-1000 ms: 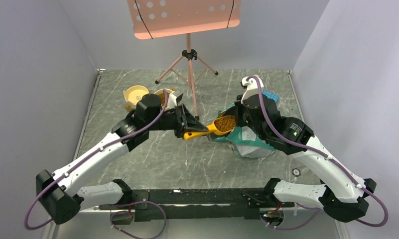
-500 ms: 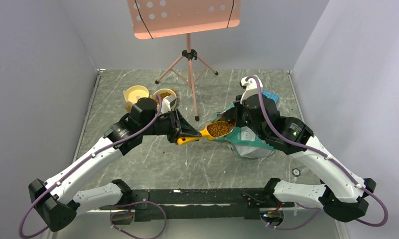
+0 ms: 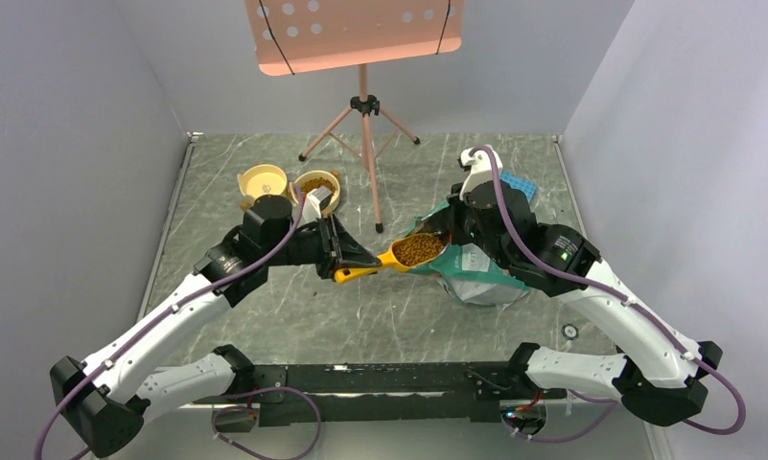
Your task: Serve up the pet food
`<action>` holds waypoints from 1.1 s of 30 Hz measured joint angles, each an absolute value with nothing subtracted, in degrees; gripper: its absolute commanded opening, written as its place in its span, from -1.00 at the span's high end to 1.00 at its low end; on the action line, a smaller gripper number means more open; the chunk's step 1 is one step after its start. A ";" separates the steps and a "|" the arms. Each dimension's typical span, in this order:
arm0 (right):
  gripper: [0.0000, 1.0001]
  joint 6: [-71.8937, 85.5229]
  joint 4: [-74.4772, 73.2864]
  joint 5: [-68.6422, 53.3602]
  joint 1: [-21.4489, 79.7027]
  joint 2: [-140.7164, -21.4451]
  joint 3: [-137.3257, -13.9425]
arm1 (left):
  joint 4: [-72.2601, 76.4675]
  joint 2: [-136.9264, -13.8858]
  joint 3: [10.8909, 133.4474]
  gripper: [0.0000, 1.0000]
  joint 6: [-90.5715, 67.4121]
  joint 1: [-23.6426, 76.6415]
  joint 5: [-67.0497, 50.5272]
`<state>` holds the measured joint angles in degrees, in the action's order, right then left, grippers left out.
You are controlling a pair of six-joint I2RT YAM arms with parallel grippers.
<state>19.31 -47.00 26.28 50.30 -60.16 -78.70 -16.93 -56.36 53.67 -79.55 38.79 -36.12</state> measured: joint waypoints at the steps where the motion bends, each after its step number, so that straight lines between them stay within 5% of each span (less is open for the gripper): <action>1: 1.00 19.31 -46.94 26.30 50.33 -60.16 -78.70 | -17.15 -56.14 53.69 1.00 -79.05 38.57 -36.16; 33: 1.00 26.98 -48.27 31.09 49.58 -59.29 -79.37 | 0.89 -50.89 45.12 1.00 -80.66 35.59 -41.19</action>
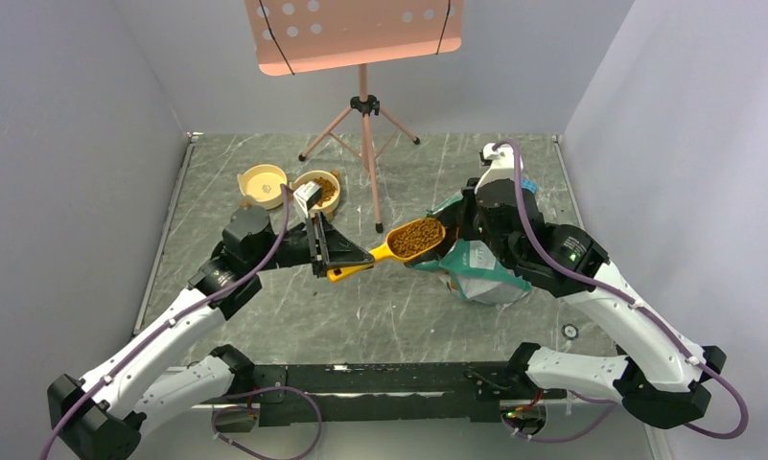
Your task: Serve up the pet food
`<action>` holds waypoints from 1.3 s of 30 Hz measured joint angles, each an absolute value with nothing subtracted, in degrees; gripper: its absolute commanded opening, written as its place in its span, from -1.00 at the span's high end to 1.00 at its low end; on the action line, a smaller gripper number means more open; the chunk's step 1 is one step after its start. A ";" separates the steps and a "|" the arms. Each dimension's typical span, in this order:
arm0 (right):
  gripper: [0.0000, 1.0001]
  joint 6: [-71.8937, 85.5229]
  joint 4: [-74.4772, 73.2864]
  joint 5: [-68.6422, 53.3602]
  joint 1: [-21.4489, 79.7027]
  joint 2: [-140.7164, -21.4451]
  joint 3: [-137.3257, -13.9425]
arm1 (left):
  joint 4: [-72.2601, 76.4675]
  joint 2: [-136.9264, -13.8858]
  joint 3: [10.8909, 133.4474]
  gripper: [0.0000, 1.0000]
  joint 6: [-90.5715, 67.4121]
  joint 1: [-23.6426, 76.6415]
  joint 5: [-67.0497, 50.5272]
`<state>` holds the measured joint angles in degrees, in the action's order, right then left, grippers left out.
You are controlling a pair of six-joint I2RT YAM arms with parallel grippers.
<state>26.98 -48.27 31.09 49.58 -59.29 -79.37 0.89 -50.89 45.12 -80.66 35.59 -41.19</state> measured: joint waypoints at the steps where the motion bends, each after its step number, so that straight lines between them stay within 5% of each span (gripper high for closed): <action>1: 1.00 27.53 -48.84 31.73 49.56 -59.35 -79.77 | 1.04 -50.74 45.28 1.00 -80.75 35.42 -41.32; 18: 1.00 34.30 -59.72 43.20 49.39 -62.35 -87.26 | 7.14 -48.31 46.44 1.00 -85.03 32.51 -42.81; 39: 1.00 33.52 -62.81 44.31 49.39 -57.98 -87.13 | 28.51 -66.15 49.41 1.00 -88.44 6.37 -53.69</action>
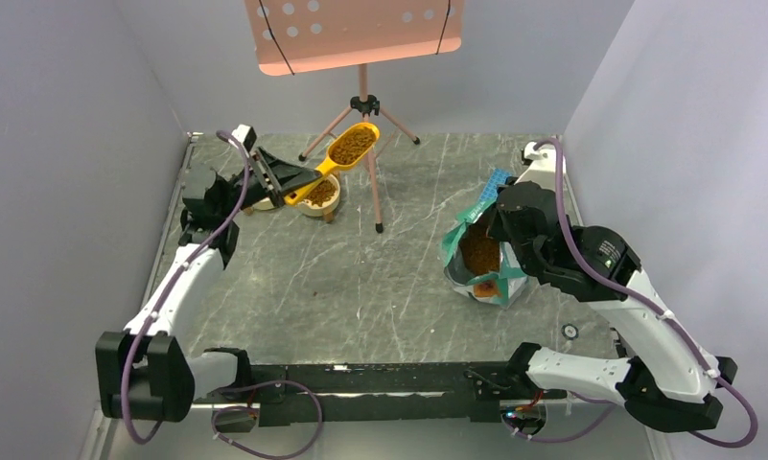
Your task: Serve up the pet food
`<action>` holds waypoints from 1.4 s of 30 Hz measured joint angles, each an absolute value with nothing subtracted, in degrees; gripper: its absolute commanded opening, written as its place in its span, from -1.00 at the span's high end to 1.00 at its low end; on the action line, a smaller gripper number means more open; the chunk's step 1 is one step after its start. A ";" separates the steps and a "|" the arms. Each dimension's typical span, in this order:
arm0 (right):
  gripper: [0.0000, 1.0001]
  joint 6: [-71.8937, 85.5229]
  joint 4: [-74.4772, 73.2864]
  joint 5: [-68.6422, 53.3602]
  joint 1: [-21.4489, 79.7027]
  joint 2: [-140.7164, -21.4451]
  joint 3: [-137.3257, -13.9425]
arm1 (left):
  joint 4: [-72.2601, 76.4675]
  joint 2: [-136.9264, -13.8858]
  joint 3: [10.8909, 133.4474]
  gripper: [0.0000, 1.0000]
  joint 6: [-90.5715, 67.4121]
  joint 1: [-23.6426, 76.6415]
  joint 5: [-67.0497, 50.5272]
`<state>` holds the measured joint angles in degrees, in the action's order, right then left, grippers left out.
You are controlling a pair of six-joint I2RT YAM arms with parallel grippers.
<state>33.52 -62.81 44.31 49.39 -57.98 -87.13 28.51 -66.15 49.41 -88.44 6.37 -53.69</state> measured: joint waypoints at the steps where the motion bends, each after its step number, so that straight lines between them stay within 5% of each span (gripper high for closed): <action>1: 1.00 33.39 -62.92 44.23 49.39 -57.91 -87.13 | 29.89 -67.09 48.84 1.00 -88.47 4.71 -54.35; 24: 1.00 31.09 -62.87 41.67 49.39 -55.96 -86.39 | 40.62 -88.99 40.97 1.00 -80.38 -31.33 -66.22; 42: 1.00 31.75 -62.59 41.43 49.39 -56.29 -86.39 | 0.21 -101.45 59.37 1.00 -52.80 -34.37 -61.14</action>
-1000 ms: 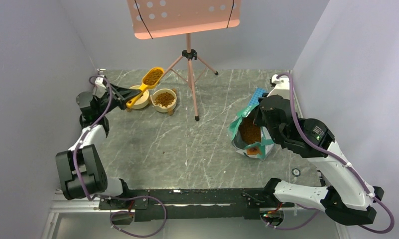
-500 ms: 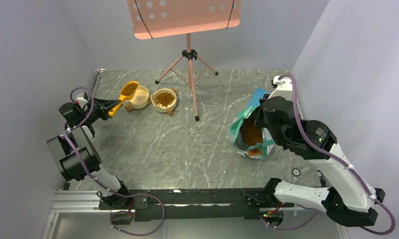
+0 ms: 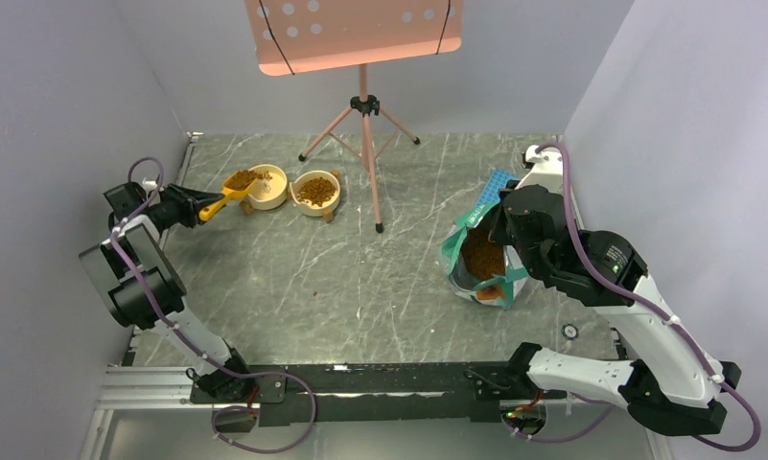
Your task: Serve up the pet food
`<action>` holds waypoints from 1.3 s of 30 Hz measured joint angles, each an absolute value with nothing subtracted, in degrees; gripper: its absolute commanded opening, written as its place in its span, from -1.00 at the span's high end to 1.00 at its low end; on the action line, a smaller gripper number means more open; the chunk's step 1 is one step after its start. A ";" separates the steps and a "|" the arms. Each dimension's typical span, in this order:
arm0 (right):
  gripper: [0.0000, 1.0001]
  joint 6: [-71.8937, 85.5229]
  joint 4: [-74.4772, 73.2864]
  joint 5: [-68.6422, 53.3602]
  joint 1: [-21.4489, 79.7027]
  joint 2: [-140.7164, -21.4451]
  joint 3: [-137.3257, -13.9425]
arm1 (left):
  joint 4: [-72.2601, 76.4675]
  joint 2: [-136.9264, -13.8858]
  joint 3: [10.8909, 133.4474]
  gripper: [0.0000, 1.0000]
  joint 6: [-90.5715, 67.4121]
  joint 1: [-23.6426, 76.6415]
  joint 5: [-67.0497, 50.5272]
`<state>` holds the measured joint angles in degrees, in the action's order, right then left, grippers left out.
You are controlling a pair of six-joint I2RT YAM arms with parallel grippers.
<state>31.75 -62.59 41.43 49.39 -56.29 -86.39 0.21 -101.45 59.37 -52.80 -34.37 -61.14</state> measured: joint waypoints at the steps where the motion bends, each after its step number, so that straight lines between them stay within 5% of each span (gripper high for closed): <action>1: 1.00 31.90 -62.61 41.43 49.39 -56.25 -86.39 | -3.09 -101.54 60.84 1.00 -50.94 -34.46 -60.05; 19: 1.00 32.14 -62.59 40.80 49.39 -56.23 -86.39 | -38.00 -102.48 81.17 1.00 -28.69 -29.41 -45.43; 39: 1.00 32.12 -62.63 40.38 49.39 -56.18 -86.39 | -57.71 -107.98 103.63 1.00 -18.06 -10.17 -11.62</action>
<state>32.12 -62.63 40.38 49.39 -56.18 -86.39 -57.71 -107.98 103.63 -18.06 -10.17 -11.62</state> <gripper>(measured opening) 0.009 0.301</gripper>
